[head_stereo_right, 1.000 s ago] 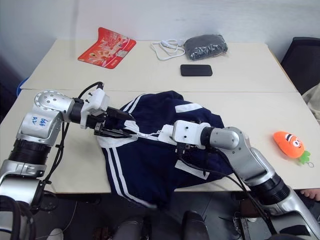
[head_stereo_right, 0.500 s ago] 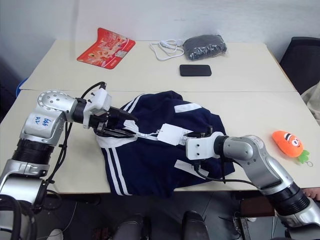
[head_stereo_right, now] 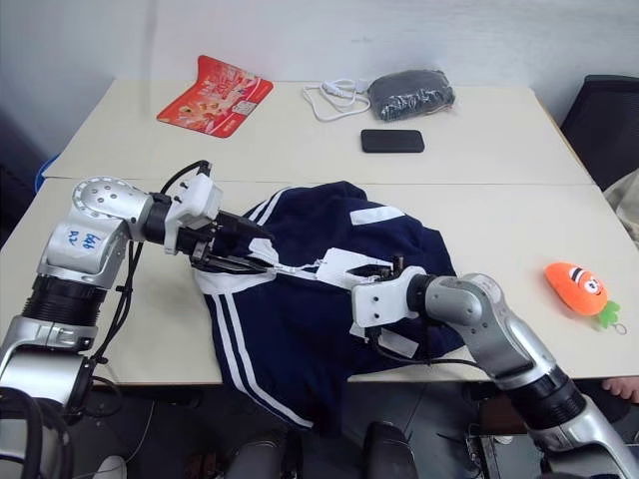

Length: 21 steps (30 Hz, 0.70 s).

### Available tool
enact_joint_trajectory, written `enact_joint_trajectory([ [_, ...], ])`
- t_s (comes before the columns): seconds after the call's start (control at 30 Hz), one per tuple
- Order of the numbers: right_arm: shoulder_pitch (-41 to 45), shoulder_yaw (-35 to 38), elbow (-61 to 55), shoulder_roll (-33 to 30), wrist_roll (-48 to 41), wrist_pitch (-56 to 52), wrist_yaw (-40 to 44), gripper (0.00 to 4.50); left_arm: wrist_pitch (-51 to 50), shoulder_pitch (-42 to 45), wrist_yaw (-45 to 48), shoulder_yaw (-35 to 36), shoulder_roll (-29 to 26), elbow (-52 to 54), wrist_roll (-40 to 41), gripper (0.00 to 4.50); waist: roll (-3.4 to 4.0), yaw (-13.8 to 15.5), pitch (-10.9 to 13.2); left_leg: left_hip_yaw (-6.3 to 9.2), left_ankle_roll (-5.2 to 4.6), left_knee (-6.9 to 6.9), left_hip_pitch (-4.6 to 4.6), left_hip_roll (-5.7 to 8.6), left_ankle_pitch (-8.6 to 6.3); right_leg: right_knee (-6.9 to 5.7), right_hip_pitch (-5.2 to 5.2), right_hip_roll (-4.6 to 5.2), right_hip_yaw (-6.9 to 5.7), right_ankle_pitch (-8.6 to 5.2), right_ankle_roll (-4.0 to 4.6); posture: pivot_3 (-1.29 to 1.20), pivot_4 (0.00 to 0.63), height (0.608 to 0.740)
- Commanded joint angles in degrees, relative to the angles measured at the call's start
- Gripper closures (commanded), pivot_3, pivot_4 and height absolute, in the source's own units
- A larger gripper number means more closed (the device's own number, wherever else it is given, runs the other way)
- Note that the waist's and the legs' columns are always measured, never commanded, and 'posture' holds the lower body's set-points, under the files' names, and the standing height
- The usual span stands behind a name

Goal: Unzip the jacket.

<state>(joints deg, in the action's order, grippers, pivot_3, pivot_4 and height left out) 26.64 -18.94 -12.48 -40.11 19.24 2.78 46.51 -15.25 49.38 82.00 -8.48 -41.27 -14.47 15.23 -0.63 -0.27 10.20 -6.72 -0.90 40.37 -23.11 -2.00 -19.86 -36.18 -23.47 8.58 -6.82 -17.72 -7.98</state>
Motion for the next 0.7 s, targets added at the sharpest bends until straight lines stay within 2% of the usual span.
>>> enact_joint_trajectory([
  [0.03,2.12,0.84,1.55,1.57,1.38,0.79,-2.37,2.67,-0.05,1.69,-0.03,1.04,-0.63,0.66,0.07,1.42,0.0,0.04,0.0,0.0,0.0,0.0,0.0,0.0,0.0,0.0,0.0,0.0,0.0,0.0,0.0,0.0,0.15,0.74],
  [0.17,3.89,2.01,4.3,1.91,0.99,1.68,-2.89,2.67,-0.34,2.23,0.15,1.46,-1.05,0.38,0.27,1.42,0.0,0.05,0.0,0.0,0.0,0.01,0.0,0.0,0.0,0.0,0.0,0.0,0.0,0.0,0.0,0.0,0.15,0.74],
  [0.23,3.1,3.26,3.49,2.31,-2.69,-2.15,-0.41,2.67,-3.25,2.8,1.41,2.1,-1.41,0.46,2.17,1.42,0.0,0.01,0.0,0.01,0.0,0.0,0.0,0.0,0.0,0.0,0.0,0.0,-0.01,0.0,0.0,0.0,0.15,0.74],
  [0.33,-0.1,3.58,-4.22,3.4,-10.78,-10.92,5.66,2.67,-2.49,4.59,2.7,1.61,-1.67,-1.86,1.3,1.42,0.0,0.1,0.0,0.03,0.0,0.01,-0.01,0.0,0.0,0.0,0.01,0.0,-0.04,0.0,0.0,0.0,0.15,0.74],
  [0.47,0.15,2.06,-7.32,3.18,-8.78,-11.46,5.9,2.67,-2.59,8.25,1.46,1.47,-0.08,-5.15,0.3,1.42,0.0,0.06,0.0,0.03,0.0,0.06,-0.01,0.01,0.0,-0.01,0.03,0.0,-0.04,0.0,0.0,0.0,0.15,0.74],
  [0.7,-1.95,2.71,-2.01,-0.11,-3.62,-6.79,2.17,2.67,-3.56,7.73,2.44,1.01,0.71,-3.5,0.75,1.42,0.0,0.09,0.0,0.04,-0.01,0.08,-0.01,0.02,0.0,-0.04,0.03,0.01,-0.03,0.0,0.0,0.0,0.15,0.74],
])
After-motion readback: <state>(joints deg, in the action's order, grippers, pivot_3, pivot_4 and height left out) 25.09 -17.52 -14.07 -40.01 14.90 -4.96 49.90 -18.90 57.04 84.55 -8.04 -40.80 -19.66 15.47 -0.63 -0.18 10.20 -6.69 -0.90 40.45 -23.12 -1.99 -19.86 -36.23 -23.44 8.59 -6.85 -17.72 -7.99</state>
